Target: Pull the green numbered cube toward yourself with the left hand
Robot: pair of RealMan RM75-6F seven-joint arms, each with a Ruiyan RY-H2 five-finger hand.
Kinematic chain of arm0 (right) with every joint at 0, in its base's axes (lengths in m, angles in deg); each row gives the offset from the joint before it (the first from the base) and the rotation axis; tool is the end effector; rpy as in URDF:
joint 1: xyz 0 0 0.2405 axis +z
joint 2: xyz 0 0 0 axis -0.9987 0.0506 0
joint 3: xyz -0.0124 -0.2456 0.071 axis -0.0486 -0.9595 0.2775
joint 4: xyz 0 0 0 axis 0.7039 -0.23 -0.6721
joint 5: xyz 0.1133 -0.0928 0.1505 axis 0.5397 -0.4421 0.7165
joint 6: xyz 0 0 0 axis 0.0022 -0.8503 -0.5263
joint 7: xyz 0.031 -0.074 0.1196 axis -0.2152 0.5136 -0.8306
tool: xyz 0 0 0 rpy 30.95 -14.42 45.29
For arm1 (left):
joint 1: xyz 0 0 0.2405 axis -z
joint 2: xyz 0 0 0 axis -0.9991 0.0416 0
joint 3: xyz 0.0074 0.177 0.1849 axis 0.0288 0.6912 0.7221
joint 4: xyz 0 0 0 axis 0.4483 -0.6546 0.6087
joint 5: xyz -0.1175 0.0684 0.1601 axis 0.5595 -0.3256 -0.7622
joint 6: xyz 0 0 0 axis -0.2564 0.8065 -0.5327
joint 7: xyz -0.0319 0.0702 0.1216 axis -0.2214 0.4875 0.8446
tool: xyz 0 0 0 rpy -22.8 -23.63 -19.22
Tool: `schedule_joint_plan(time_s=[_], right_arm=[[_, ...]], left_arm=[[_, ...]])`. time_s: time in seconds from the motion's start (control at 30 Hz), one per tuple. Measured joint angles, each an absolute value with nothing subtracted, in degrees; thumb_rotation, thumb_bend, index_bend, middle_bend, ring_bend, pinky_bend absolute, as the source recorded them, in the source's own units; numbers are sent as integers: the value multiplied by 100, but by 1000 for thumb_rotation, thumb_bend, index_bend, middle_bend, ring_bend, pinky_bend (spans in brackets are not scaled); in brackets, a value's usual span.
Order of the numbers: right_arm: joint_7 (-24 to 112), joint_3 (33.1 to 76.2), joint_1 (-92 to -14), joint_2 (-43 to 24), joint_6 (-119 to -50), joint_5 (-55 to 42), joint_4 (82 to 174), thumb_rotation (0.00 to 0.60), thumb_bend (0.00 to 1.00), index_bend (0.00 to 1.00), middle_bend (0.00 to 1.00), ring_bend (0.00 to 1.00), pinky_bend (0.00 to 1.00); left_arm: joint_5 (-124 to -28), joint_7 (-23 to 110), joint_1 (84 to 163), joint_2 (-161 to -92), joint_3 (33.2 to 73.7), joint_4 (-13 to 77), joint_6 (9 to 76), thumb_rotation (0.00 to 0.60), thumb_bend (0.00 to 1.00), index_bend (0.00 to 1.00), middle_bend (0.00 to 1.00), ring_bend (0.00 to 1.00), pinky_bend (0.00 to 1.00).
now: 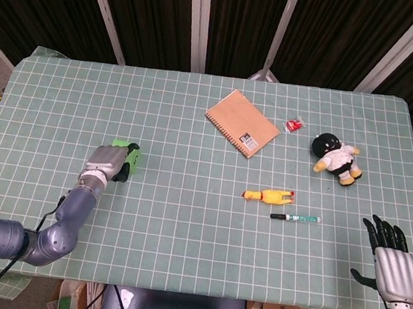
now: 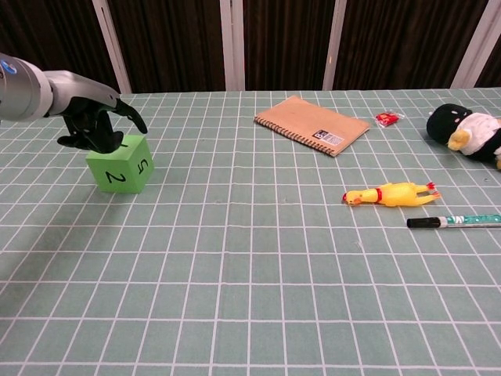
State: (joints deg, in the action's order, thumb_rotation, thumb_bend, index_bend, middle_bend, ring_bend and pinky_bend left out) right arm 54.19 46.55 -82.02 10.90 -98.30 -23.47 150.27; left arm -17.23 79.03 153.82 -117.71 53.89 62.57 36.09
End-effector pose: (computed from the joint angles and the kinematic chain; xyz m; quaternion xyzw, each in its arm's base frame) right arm -0.3165 -0.1765 0.1447 0.6115 -0.4217 0.3070 0.5949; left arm -0.1114 0.3680 0.0354 -0.6706 -0.5351 -0.2041 0.4715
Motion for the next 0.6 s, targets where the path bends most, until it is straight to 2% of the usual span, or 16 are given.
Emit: schedule_joint_plan(time_s=[0.6], right_arm=[[5456,4653,-8188,1076,-9797,-2305,15036,600,153,99,11,24,49]], left_arm=[[-1689,8123,15323,-12162,5432,5691,3549,600,923,144,852,804,837]])
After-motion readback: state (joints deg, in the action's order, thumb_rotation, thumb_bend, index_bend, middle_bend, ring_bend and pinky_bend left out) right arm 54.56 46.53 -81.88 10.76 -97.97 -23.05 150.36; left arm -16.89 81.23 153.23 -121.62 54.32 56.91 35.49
